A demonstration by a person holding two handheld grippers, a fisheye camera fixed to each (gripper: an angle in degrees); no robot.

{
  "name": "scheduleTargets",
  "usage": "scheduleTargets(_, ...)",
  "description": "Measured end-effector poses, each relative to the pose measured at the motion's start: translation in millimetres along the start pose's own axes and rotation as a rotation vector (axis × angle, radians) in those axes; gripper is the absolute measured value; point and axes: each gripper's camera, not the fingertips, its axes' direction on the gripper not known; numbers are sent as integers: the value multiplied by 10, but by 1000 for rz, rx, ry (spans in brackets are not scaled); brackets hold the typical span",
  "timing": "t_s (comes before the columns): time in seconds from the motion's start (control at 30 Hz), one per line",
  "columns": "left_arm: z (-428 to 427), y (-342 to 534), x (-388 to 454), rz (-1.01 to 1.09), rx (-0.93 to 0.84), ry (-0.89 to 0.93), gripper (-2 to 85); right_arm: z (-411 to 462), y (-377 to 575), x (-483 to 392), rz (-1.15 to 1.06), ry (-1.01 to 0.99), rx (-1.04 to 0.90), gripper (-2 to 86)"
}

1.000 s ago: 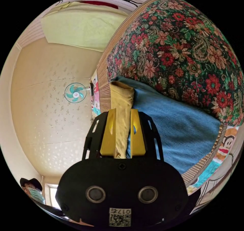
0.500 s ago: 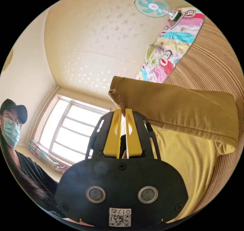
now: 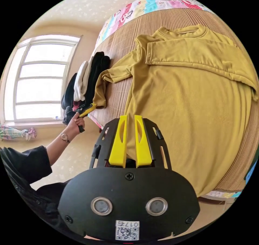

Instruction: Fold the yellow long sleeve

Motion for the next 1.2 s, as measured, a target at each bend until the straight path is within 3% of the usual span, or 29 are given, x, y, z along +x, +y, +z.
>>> scheduleTargets(0.13, -518, 282, 103, 94, 29, 220, 0, 527, 139, -514, -234, 104, -16, 68)
scheduleTargets(0.47, -1951, 840, 706, 416, 46, 326, -6, 1512, 79, -1734, -710, 265, 62, 166)
scheduleTargets(0.67, -2307, 864, 844, 472, -12, 454, -6, 1848, 123, -2413, -942, 296, 199, 177)
scheduleTargets(0.93, -2578, 856, 864, 512, 19, 553, 18, 1730, -98, -2827, -949, 255, 499, 49)
scheduleTargets(1.07, -3061, 833, 551, 489, 302, 487, 67, 851, -760, -2298, -678, 80, 565, 43)
scheduleTargets(1.2, -2890, 799, 366, 415, 311, 345, 86, -190, -1175, -1537, -490, 14, 695, 40)
